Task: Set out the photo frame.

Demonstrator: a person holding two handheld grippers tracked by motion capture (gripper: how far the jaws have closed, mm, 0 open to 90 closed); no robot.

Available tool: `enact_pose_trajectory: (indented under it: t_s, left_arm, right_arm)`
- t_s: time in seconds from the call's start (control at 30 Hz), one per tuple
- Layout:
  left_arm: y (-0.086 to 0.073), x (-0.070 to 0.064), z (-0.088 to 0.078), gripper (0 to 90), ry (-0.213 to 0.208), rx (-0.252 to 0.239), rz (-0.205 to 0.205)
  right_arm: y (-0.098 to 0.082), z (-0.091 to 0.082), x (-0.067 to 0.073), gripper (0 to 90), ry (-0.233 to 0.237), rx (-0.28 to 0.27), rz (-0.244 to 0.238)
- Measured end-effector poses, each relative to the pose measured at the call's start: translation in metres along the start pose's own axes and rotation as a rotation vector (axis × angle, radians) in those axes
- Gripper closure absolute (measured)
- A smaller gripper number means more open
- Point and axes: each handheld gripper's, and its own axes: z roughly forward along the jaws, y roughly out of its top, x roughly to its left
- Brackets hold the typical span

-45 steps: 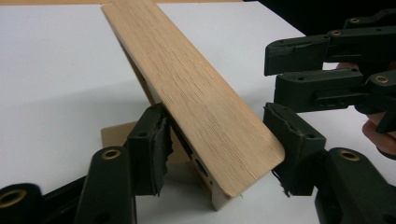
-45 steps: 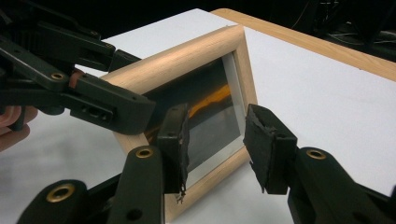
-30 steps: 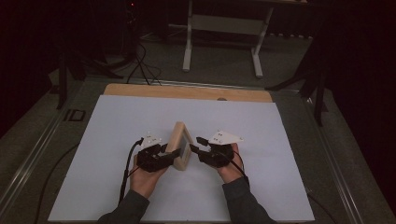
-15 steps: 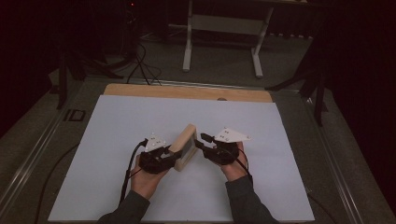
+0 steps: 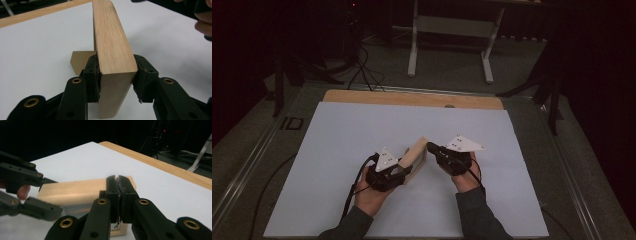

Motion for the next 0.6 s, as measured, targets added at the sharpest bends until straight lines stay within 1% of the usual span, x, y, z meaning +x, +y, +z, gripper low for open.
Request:
enact_pose_trajectory:
  t_s: [0.07,0.13,0.23,0.33,0.47,0.57,0.6]
  left_arm:
    - [0.000,-0.002,0.000,60.3,-0.015,0.001,-0.002]
    - [0.000,-0.004,0.000,60.3,-0.018,0.003,0.011]
    - [0.000,-0.008,0.000,60.3,-0.047,0.001,0.028]
    - [-0.001,-0.013,0.000,60.3,-0.080,-0.002,0.067]
    - [-0.002,-0.018,0.001,60.3,-0.141,-0.003,0.099]
    - [-0.002,-0.021,0.000,60.2,-0.156,-0.002,0.130]
    - [-0.002,-0.021,0.000,60.3,-0.158,-0.002,0.133]
  right_arm:
    - [0.000,-0.001,-0.001,89.3,-0.004,0.000,0.001]
    - [0.000,-0.001,-0.002,89.5,-0.006,0.002,0.003]
    - [-0.001,-0.001,-0.004,89.6,-0.013,0.002,0.007]
    - [-0.002,-0.002,-0.006,89.6,-0.021,0.003,0.010]
    - [-0.003,-0.002,-0.008,89.6,-0.030,0.007,0.015]
    - [-0.004,-0.002,-0.010,89.6,-0.038,0.012,0.016]
    - [-0.004,-0.002,-0.010,89.6,-0.045,0.018,0.012]
